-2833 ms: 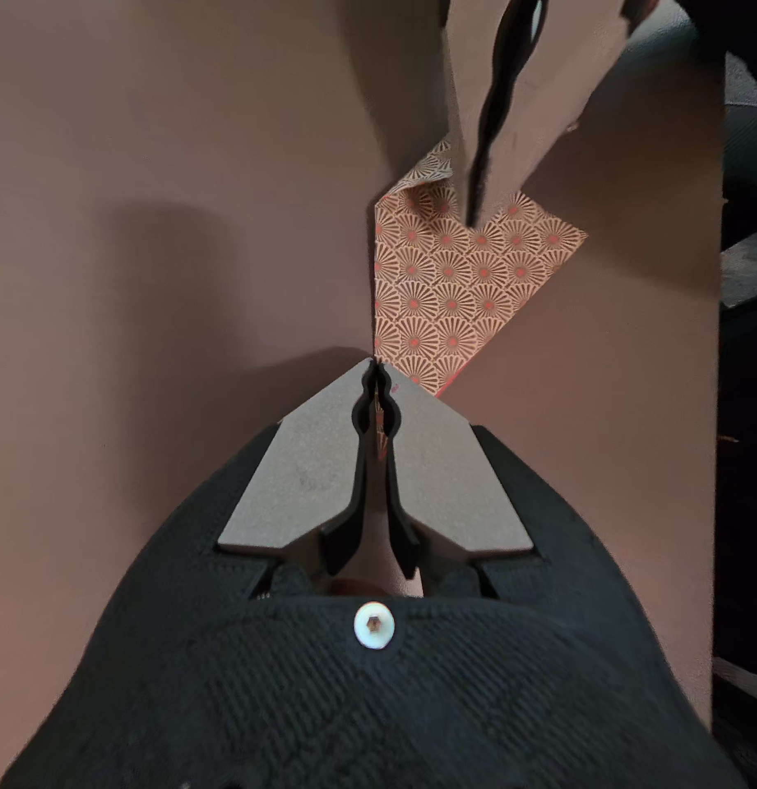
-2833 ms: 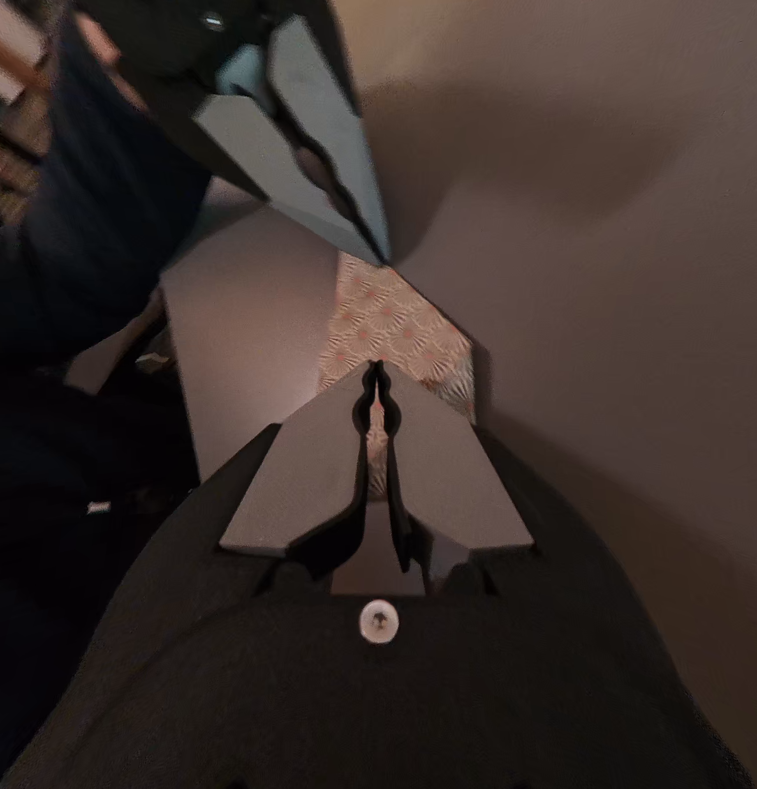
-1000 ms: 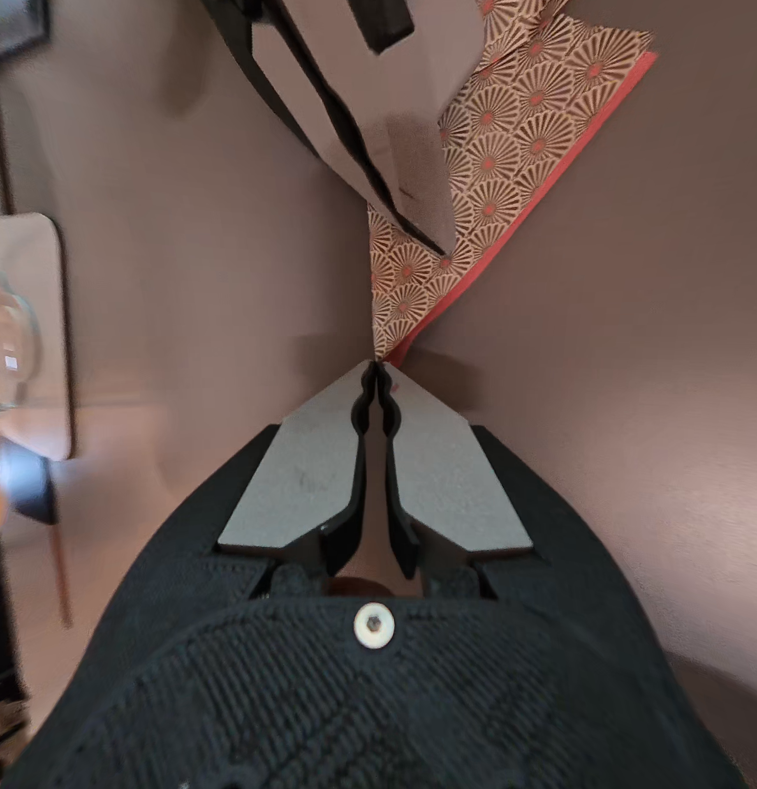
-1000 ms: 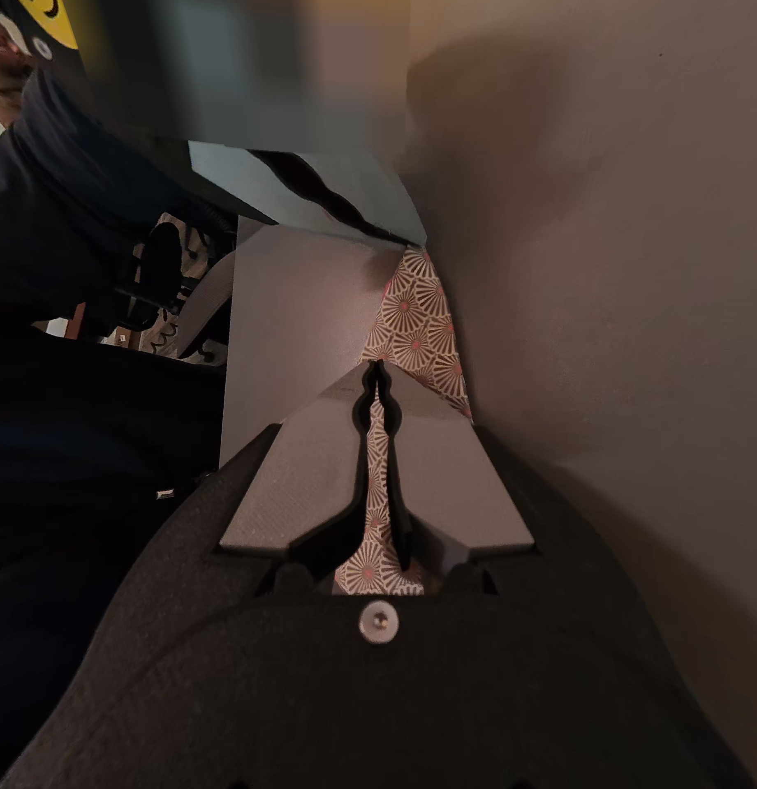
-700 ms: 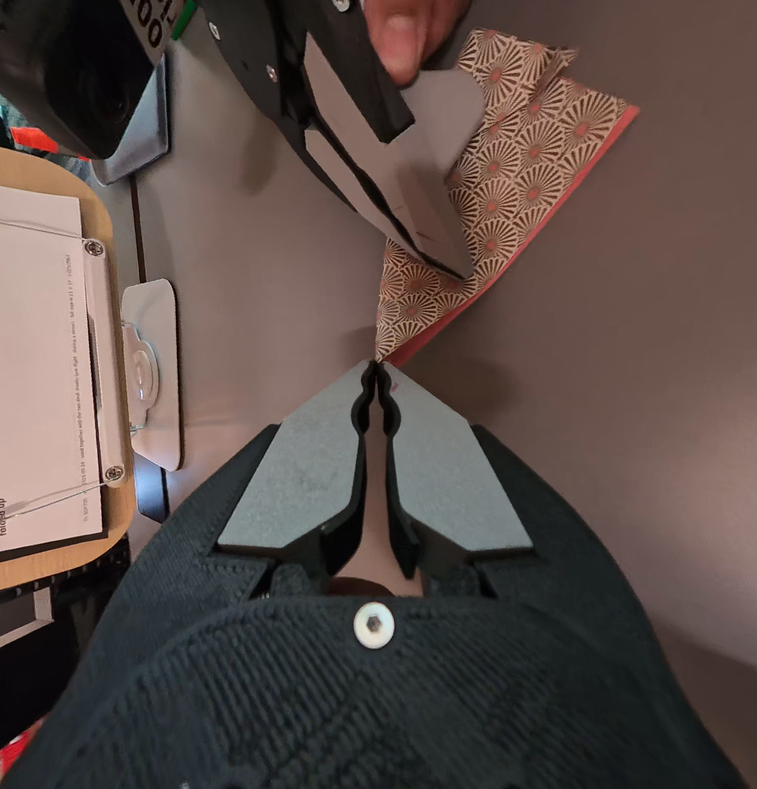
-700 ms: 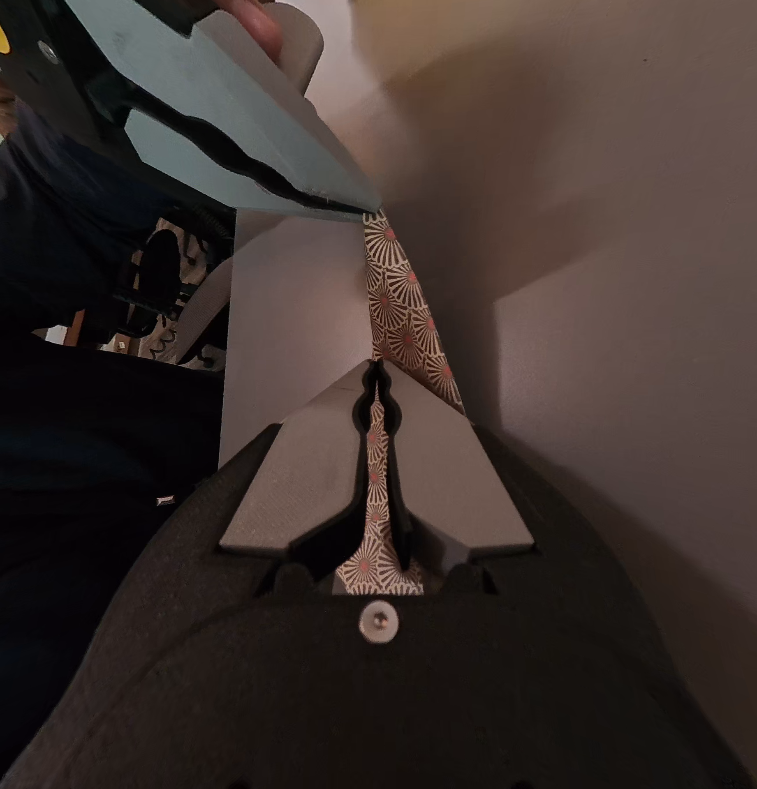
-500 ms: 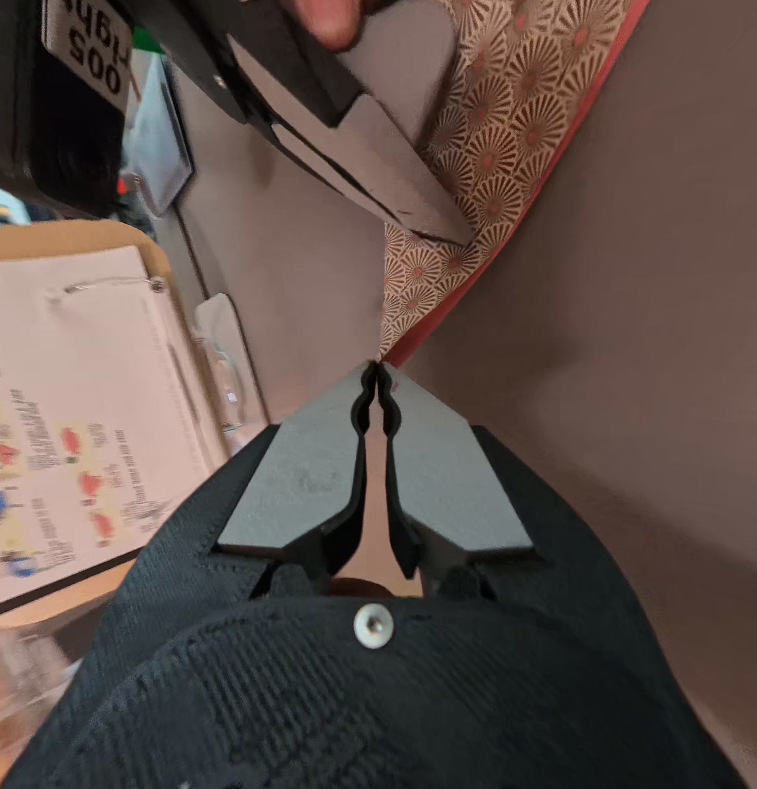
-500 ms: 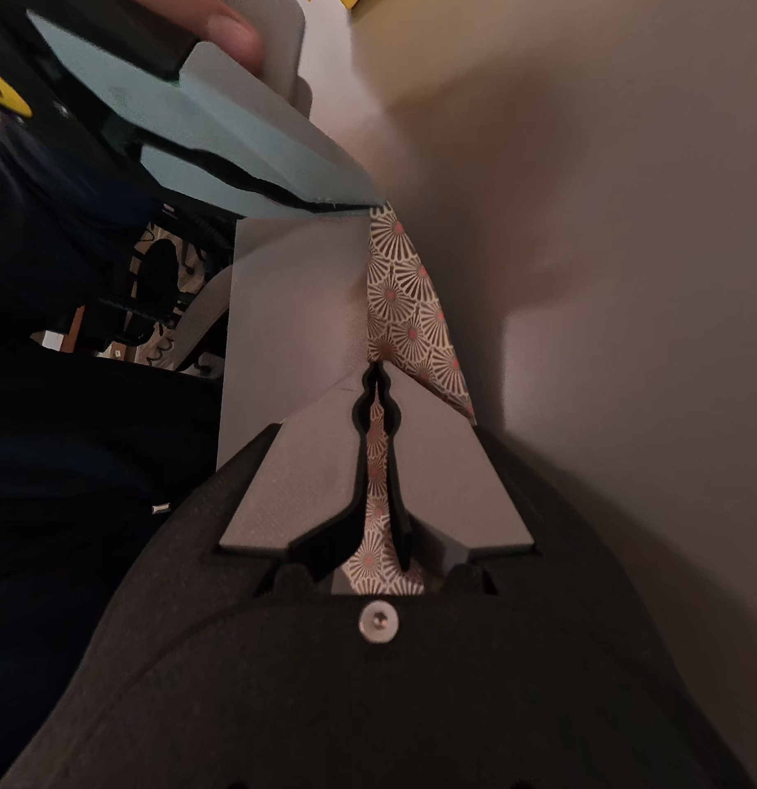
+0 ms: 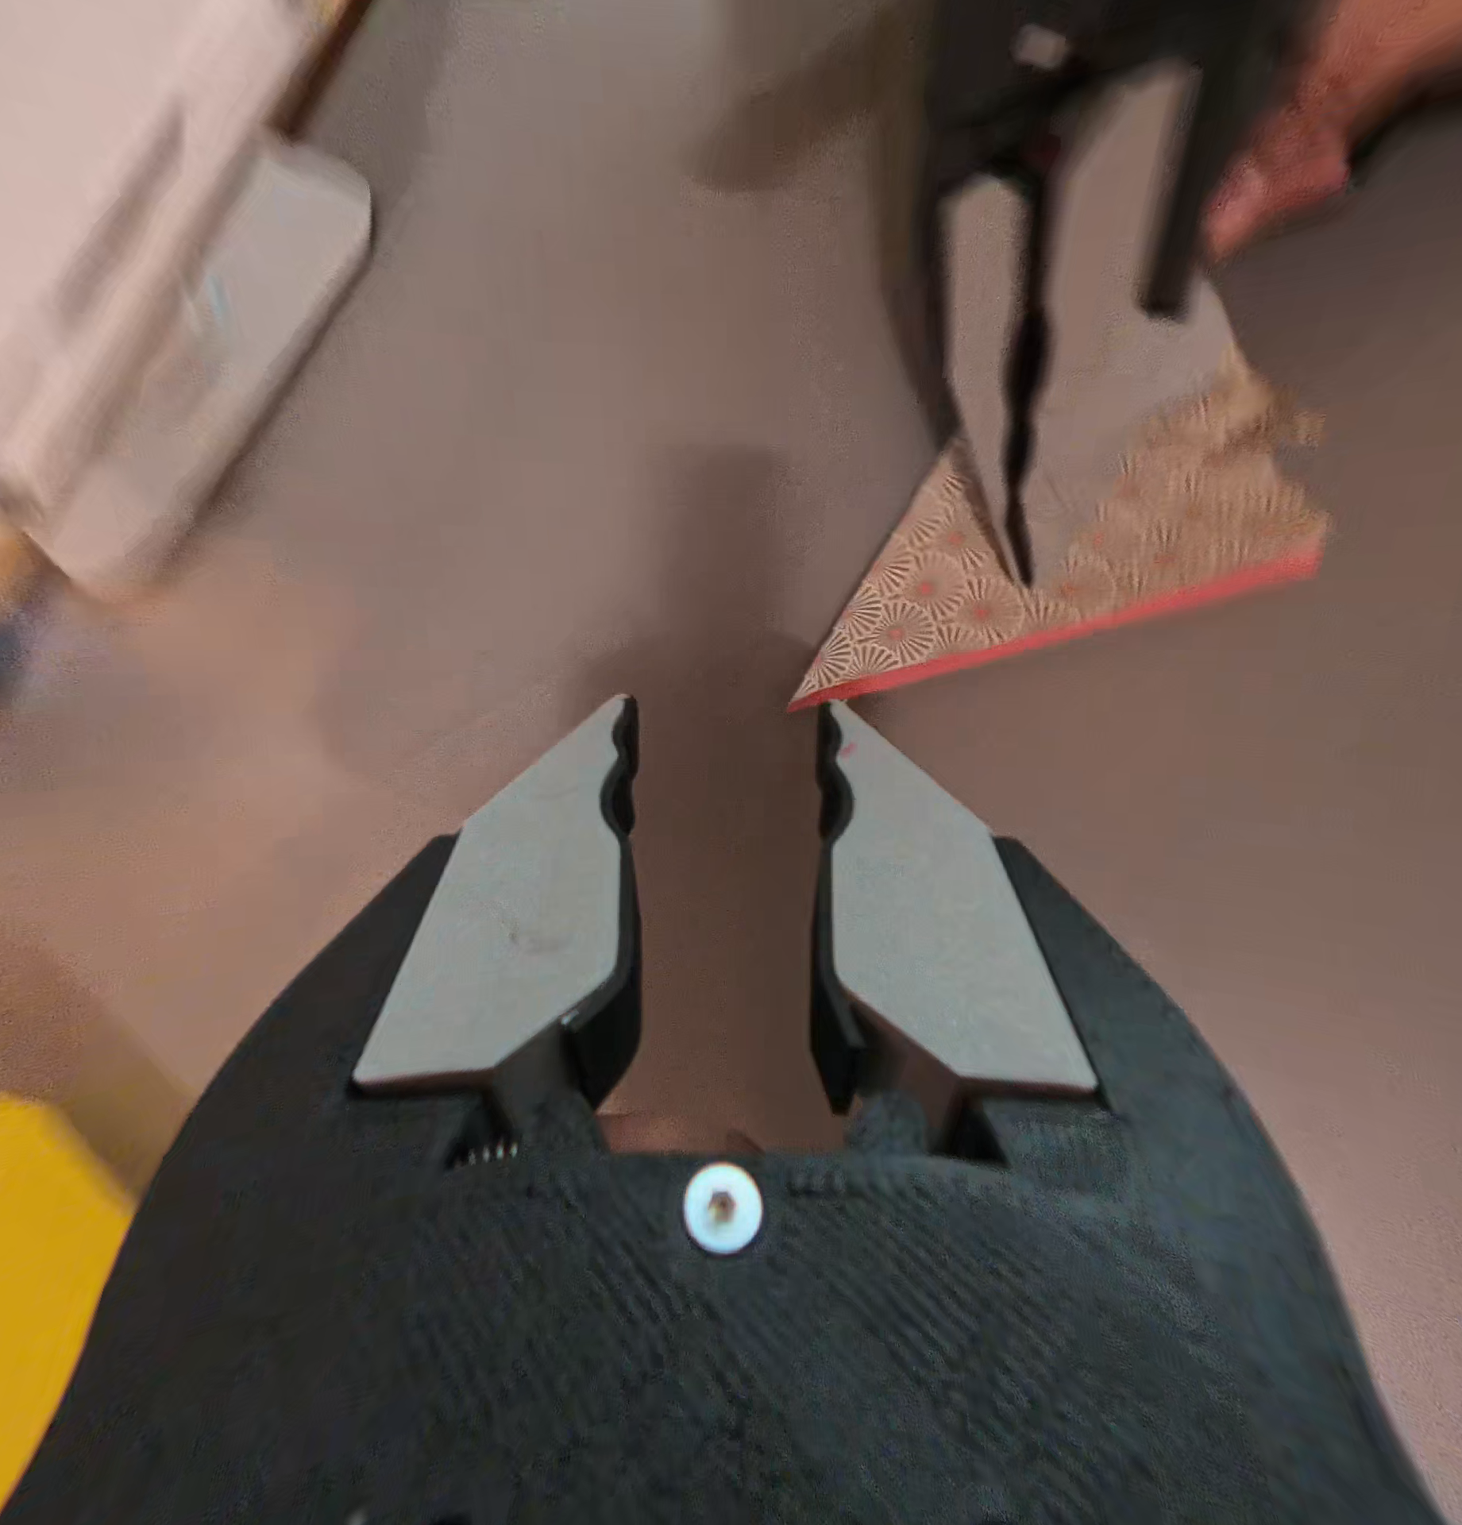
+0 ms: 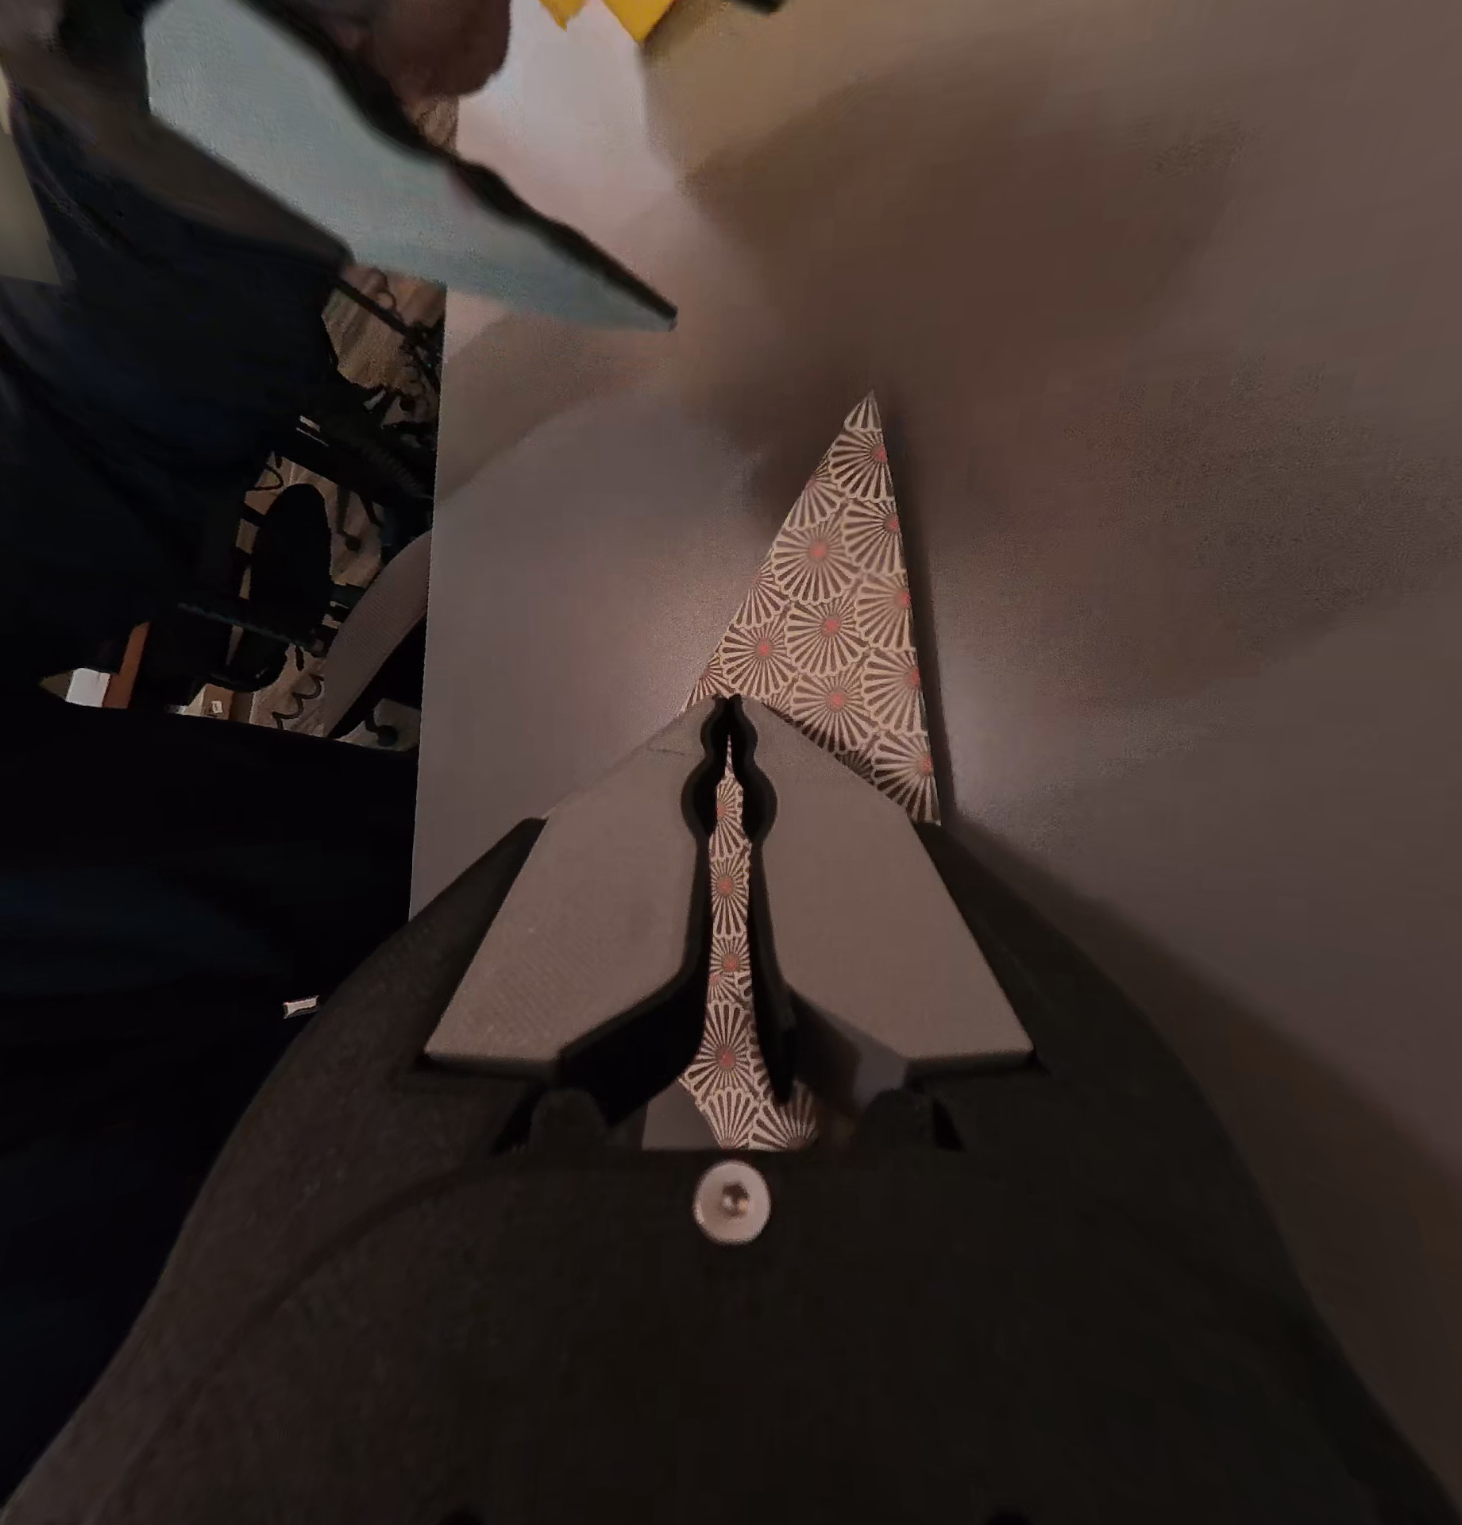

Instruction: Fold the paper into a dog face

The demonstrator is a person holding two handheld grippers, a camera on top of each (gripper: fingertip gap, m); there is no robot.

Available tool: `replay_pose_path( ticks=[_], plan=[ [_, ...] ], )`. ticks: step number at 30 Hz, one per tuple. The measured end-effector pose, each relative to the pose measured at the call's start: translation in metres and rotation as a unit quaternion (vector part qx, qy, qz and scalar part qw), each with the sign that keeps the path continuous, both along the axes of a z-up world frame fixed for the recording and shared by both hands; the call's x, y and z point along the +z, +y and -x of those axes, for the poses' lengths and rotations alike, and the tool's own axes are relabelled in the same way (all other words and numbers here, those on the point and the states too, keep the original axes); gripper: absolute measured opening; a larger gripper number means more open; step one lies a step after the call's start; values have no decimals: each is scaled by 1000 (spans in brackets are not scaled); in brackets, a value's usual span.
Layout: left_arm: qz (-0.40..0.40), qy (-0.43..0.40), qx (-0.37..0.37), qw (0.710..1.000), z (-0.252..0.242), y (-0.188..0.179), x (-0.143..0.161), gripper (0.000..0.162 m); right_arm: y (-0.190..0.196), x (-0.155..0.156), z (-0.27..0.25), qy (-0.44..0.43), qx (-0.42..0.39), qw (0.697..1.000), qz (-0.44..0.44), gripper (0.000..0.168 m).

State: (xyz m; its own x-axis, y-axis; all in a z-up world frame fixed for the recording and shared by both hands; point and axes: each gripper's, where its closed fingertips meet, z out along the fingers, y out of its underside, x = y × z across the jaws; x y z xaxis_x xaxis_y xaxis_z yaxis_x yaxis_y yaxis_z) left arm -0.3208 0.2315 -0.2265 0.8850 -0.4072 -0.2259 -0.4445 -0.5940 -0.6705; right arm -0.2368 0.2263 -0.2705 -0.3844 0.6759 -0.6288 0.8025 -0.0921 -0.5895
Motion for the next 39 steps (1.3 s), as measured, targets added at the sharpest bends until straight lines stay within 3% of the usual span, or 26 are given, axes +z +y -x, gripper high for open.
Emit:
replay_pose_path(
  ticks=[2,5,8,11,14,17,24,31,35,39],
  plan=[
    [84,-153,85,981,5,-5,-15,33,0,0,0,-2,0,1000,3,0],
    [153,-356,139,911,-14,-5,-18,31,0,0,0,-4,-1,1000,8,0],
    [174,-422,177,872,-23,0,-20,34,0,0,0,-6,-1,1000,11,0],
    [193,-425,219,857,-25,0,-32,35,0,0,0,-6,-2,1000,11,0],
    [205,-382,253,865,-17,-3,-43,28,0,0,0,-5,-2,1000,9,0],
    [197,-378,268,864,-9,2,-40,42,0,0,0,-4,-2,1000,6,0],
    [215,-431,254,839,-22,10,-44,22,0,0,0,-3,-3,1000,5,0],
    [218,-457,233,830,-23,13,-42,26,0,0,0,-4,-2,1000,6,0],
    [222,-458,211,835,-28,13,-42,26,0,0,0,-6,-2,1000,11,0],
    [229,-433,182,852,-38,14,-45,14,0,1,0,-8,-1,1000,15,0]
  ],
)
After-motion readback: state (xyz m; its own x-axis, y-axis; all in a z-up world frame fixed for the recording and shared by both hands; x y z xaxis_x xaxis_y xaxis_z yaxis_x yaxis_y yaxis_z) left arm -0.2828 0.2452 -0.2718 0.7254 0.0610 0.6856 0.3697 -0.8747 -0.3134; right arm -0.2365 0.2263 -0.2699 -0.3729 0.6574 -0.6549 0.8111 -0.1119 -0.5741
